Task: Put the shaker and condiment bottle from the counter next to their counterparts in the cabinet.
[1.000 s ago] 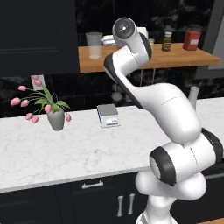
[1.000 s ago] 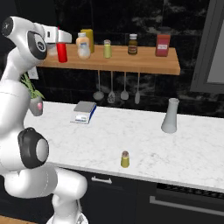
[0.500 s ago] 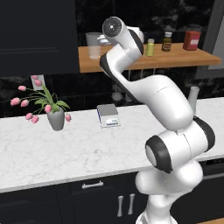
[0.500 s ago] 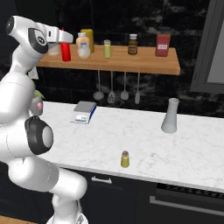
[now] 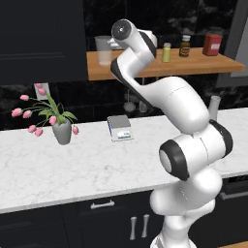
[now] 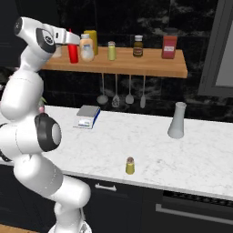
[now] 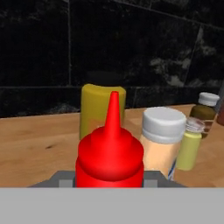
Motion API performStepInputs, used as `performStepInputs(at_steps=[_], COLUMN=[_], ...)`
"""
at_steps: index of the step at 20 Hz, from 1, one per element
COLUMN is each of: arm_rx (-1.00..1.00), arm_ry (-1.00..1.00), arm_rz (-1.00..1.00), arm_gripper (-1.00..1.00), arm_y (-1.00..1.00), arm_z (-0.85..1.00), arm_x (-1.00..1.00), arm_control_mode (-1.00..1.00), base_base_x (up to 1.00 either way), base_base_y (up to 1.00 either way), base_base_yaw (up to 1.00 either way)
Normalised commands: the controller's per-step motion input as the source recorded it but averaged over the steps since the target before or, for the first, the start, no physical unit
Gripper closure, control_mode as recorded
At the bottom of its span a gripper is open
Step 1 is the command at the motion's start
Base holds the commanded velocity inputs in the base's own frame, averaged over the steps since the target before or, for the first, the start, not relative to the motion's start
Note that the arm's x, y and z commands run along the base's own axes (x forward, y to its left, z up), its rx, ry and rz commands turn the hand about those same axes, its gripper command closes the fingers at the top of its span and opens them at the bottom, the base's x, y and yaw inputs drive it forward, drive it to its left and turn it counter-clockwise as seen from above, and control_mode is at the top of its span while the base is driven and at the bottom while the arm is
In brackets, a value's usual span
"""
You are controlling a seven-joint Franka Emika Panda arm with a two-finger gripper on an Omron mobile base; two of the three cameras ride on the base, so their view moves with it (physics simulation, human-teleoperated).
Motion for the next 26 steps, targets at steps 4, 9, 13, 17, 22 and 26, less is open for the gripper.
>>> performStepInputs(at_steps=[4, 9, 13, 17, 22, 26], arm_rx=[0.0, 0.0, 0.0, 0.0, 0.01, 0.07], arm_ry=[0.0, 0.0, -0.01, -0.03, -0.03, -0.01], arm_rz=[0.0, 0.0, 0.0, 0.0, 0.0, 0.0], arm_gripper=[1.0, 1.0, 1.0, -1.0, -1.0, -1.0], arm_y=[0.0, 0.0, 0.0, 0.0, 0.0, 0.0], arm_z=[-0.03, -0.21, -0.28, -0.28, -0.13, 0.12], arm_x=[0.29, 0.26, 0.2, 0.17, 0.09, -0.01], arm_control_mode=[-1.0, -1.0, -1.0, -1.0, -1.0, -1.0], base_base_x=[0.0, 0.0, 0.0, 0.0, 0.0, 0.0], base_base_y=[0.0, 0.0, 0.0, 0.0, 0.0, 0.0], base_base_yaw=[0.0, 0.0, 0.0, 0.0, 0.0, 0.0])
